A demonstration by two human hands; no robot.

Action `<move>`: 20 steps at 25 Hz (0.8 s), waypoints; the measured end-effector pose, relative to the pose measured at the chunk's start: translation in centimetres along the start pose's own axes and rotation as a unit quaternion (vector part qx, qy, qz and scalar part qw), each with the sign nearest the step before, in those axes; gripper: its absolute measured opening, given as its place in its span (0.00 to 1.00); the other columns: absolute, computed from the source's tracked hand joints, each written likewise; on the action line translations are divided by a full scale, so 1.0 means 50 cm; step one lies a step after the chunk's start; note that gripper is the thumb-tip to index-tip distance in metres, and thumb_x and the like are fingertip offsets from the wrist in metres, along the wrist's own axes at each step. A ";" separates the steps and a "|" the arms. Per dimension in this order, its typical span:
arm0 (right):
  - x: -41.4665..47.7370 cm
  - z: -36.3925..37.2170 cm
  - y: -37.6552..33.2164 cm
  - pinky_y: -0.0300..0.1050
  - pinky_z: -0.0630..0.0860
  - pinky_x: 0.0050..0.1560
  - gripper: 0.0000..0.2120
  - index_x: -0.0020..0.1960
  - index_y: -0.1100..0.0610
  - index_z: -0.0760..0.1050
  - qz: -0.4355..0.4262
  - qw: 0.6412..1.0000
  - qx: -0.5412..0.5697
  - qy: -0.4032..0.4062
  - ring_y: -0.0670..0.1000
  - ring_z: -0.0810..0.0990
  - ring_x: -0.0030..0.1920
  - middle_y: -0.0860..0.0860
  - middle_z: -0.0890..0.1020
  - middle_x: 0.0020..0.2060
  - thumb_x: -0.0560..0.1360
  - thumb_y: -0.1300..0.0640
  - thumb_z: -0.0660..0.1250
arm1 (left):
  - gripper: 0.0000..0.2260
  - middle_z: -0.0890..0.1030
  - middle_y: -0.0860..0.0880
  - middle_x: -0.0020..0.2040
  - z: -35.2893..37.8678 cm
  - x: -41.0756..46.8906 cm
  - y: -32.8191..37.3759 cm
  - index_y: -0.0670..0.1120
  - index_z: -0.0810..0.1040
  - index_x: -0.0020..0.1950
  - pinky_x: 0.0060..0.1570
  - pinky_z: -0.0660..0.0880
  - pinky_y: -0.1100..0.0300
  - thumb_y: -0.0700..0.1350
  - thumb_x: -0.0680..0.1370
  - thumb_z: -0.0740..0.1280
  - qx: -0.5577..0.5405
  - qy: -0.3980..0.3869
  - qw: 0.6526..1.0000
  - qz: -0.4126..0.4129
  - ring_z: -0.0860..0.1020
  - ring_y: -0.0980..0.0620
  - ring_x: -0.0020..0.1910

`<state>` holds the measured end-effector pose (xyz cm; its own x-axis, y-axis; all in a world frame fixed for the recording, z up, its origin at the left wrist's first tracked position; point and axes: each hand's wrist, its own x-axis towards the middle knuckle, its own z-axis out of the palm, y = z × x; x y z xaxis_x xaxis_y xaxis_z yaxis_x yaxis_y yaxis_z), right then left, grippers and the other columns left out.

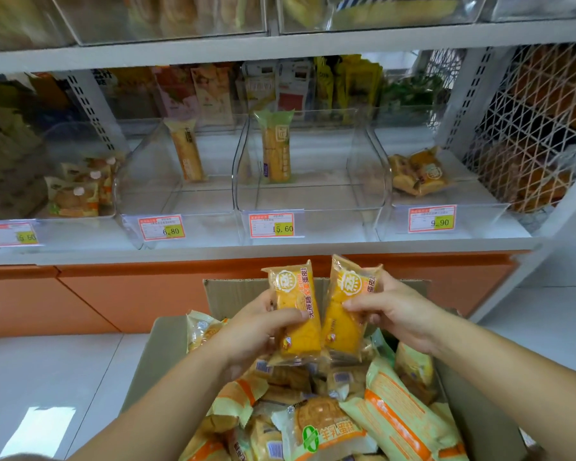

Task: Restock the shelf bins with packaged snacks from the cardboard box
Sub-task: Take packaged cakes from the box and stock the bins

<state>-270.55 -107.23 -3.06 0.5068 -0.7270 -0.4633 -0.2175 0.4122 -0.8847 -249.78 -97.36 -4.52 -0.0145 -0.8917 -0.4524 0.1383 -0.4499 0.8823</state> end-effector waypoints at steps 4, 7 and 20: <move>-0.025 -0.010 -0.021 0.34 0.72 0.28 0.27 0.62 0.49 0.72 -0.027 0.999 0.017 -0.040 0.44 0.80 0.35 0.53 0.81 0.48 0.69 0.69 0.72 | 0.24 0.83 0.43 0.59 0.013 -0.009 0.010 0.50 0.74 0.66 0.62 0.74 0.40 0.46 0.70 0.72 -0.051 -0.032 0.998 -0.007 0.81 0.40 0.58; -0.037 -0.009 -0.038 0.40 0.78 0.35 0.22 0.60 0.52 0.74 -0.059 0.996 0.065 -0.010 0.45 0.83 0.35 0.52 0.83 0.44 0.70 0.67 0.72 | 0.28 0.82 0.39 0.59 0.014 -0.017 0.019 0.48 0.75 0.65 0.58 0.75 0.36 0.45 0.66 0.76 -0.141 -0.045 0.989 -0.030 0.82 0.38 0.54; -0.070 -0.088 -0.141 0.45 0.80 0.51 0.32 0.61 0.29 0.68 -0.078 0.937 -0.341 -0.028 0.46 0.82 0.51 0.43 0.79 0.56 0.63 0.46 0.79 | 0.25 0.84 0.45 0.55 0.038 0.023 0.153 0.52 0.76 0.64 0.45 0.79 0.50 0.48 0.68 0.74 0.006 -0.047 0.998 0.031 0.84 0.45 0.51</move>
<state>-274.46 -110.01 4.59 0.6150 -0.7115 -0.3398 -0.6098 -0.1561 -0.7770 -250.63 -101.92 1.96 -0.0983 -0.9185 -0.3830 0.1301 -0.3934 0.9101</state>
